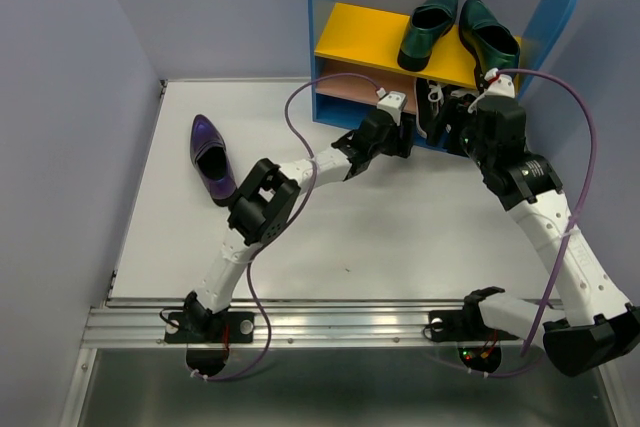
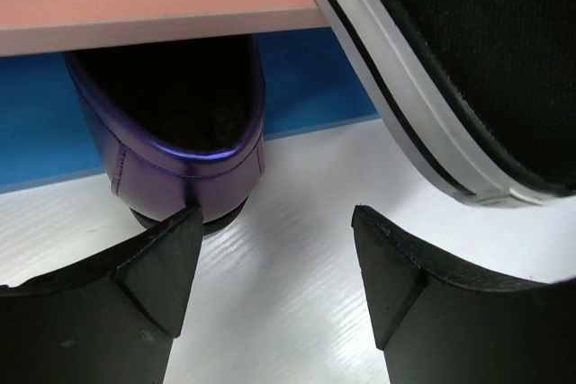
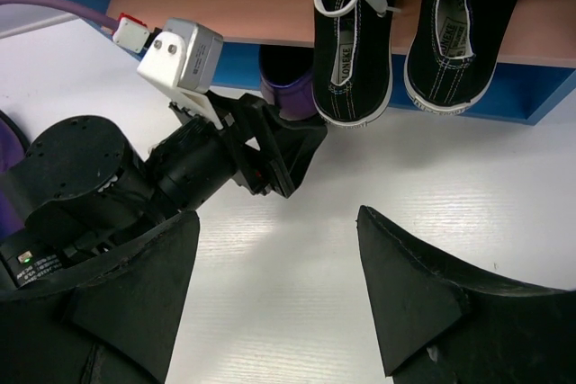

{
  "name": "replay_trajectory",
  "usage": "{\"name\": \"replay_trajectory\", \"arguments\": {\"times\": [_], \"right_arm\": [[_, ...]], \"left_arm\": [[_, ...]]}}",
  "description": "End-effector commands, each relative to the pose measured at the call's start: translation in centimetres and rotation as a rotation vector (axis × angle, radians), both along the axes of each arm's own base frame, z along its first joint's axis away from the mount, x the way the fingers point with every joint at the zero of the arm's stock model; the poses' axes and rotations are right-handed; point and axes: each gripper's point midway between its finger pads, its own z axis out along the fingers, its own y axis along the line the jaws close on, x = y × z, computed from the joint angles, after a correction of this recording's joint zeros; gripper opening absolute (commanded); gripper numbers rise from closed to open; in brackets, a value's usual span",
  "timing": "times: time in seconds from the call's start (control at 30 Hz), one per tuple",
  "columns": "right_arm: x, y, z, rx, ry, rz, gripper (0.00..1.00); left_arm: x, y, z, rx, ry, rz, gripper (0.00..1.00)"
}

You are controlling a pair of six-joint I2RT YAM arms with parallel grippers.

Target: Place and organize the shoes onto the shoe shelf

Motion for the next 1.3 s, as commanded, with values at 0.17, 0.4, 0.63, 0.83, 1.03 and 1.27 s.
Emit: {"name": "replay_trajectory", "arguments": {"times": [0.17,0.4,0.63,0.83,1.03,1.27], "right_arm": [[0.1,-0.3,2.5,0.02,-0.068,-0.017,0.77],[0.3,-0.4,2.3,0.013,-0.064,-0.019,0.77],[0.9,0.0,1.9,0.011,-0.059,-0.008,0.77],[1.5,0.2,1.2,-0.003,-0.047,-0.002,0.81],[1.8,0.8,1.0,0.02,-0.058,0.017,0.83],[2.2,1.3,1.3,0.032,-0.069,0.033,0.85]], "left_arm": [[2.5,-0.4,3.0,-0.034,-0.085,-0.005,0.78],[-0.5,1.9,2.5,-0.001,-0.058,-0.029,0.79],[-4.6,5.7,3.7,0.037,-0.057,0.005,0.79],[-5.7,12.8,4.8,0.162,-0.031,0.176,0.8],[-3.5,24.2,5.5,0.226,0.093,0.451,0.8],[-2.5,36.9,5.6,0.295,0.217,0.813,0.81]]}}
